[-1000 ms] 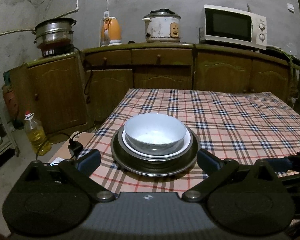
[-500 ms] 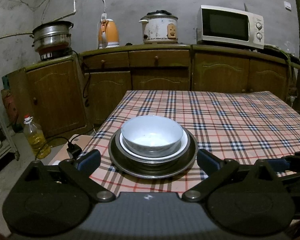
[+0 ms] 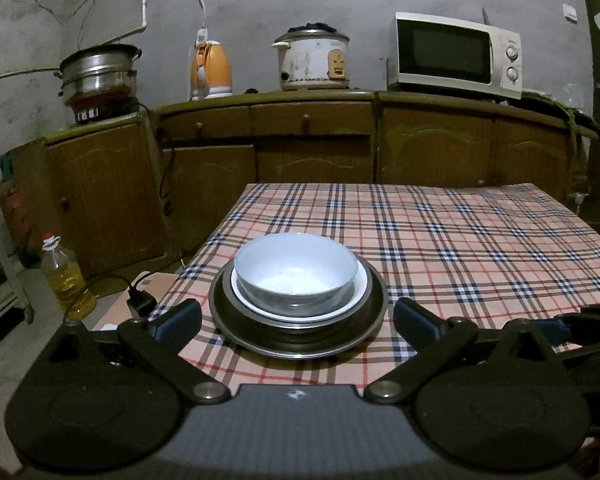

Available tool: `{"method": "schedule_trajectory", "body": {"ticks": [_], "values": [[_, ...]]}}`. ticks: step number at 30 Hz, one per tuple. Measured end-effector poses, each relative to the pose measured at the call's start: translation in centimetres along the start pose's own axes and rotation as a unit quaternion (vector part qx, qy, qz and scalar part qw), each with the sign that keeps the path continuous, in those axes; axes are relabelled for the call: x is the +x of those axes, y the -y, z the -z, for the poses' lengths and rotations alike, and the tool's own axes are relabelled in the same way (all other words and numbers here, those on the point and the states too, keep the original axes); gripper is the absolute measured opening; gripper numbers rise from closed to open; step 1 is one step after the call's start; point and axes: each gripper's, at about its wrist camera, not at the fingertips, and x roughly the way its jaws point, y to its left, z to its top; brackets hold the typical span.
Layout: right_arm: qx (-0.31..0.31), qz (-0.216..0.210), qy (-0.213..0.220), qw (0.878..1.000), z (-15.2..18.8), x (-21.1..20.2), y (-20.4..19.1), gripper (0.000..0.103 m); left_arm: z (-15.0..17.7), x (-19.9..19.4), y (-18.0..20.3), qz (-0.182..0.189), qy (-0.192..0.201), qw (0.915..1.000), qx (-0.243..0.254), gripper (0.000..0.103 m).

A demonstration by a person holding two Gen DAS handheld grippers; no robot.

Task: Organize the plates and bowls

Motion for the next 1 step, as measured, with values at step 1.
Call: {"method": "schedule_trajectory", "body": {"ticks": [1], "values": [[0.0, 0.0, 0.0, 1.0, 0.01, 0.0, 0.01, 0.081, 0.02, 0.04, 0.05, 0.0, 0.0, 1.0, -0.001, 0.103]]}}
